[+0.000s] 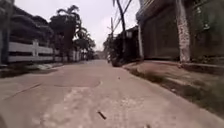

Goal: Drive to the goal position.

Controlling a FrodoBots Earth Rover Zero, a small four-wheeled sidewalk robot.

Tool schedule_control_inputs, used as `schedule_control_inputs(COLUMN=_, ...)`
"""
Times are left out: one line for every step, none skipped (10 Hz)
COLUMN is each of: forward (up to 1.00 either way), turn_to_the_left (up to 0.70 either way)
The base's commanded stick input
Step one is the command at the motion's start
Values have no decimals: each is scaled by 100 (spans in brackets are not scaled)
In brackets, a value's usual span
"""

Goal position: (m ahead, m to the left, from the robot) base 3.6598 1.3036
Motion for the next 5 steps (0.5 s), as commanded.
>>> schedule_control_inputs(forward=100, turn_to_the_left=26)
schedule_control_inputs(forward=100, turn_to_the_left=33)
schedule_control_inputs(forward=100, turn_to_the_left=40)
schedule_control_inputs(forward=100, turn_to_the_left=42)
schedule_control_inputs(forward=100, turn_to_the_left=42)
